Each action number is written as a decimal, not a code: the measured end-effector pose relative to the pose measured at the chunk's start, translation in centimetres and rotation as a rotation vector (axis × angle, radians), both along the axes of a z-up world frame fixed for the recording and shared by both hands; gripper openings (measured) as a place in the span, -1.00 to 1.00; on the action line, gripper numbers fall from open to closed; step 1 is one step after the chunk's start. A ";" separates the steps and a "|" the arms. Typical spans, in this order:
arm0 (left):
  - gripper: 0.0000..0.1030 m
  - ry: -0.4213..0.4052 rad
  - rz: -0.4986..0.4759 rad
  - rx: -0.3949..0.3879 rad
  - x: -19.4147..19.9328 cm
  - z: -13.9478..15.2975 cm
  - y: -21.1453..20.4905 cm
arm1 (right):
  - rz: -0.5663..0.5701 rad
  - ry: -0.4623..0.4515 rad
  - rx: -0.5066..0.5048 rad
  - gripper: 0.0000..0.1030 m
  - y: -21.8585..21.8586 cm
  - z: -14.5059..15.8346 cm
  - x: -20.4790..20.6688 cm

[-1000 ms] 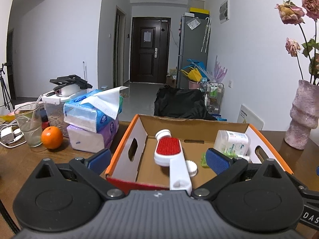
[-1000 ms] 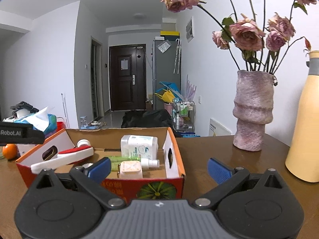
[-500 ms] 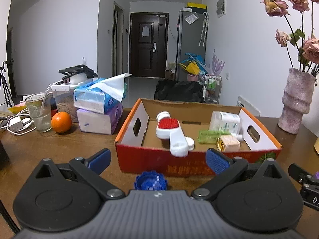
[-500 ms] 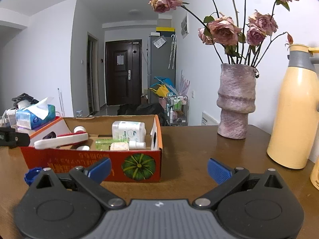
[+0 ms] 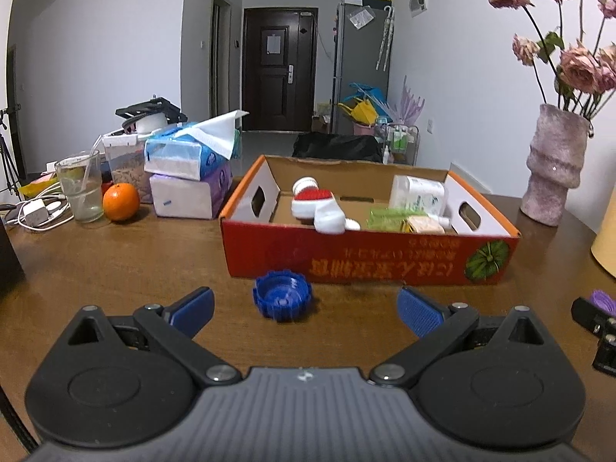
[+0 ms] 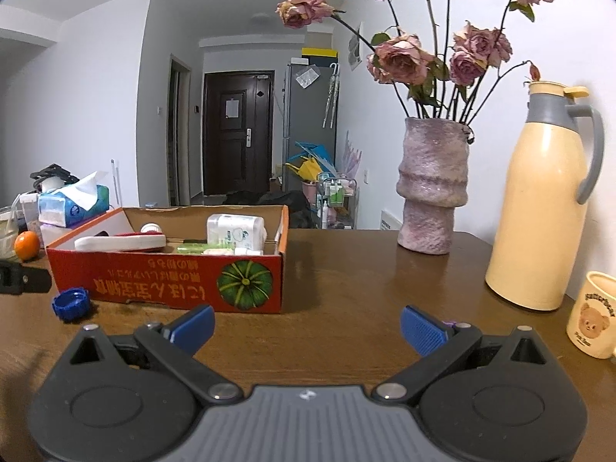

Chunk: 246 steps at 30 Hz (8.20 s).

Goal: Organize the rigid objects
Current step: 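Lower the right gripper over the purple bottle cap and close on it, then lower the left gripper over the blue bottle cap and close on it, then carry the blue cap with the left tool while the right carries the purple cap over the box, then open both grippers to drop the blue and purple caps into the box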

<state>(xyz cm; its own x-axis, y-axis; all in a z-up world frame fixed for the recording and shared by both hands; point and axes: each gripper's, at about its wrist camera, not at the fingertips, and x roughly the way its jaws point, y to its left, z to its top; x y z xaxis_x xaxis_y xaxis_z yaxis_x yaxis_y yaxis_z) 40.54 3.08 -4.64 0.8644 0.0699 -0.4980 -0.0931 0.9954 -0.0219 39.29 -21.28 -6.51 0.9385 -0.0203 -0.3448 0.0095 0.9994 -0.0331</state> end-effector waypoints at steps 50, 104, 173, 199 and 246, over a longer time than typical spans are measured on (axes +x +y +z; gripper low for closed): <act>1.00 0.130 0.067 0.003 5.1 -4.0 0.6 | -0.126 0.294 0.074 0.16 -11.5 -4.4 8.5; 0.08 0.188 0.073 -0.038 10.3 -4.9 2.6 | -0.163 0.209 0.052 -0.13 -10.6 -3.6 7.9; 0.09 -0.057 -0.072 -0.026 -2.6 0.3 0.4 | 0.152 0.040 0.123 -0.13 7.0 0.3 -2.6; 0.09 -0.124 -0.015 -0.025 2.6 3.2 0.4 | 0.166 -0.024 0.168 -0.13 8.1 2.9 3.3; 0.09 -0.115 0.005 -0.026 14.5 2.4 0.6 | 0.156 -0.015 0.158 -0.13 8.9 1.9 17.0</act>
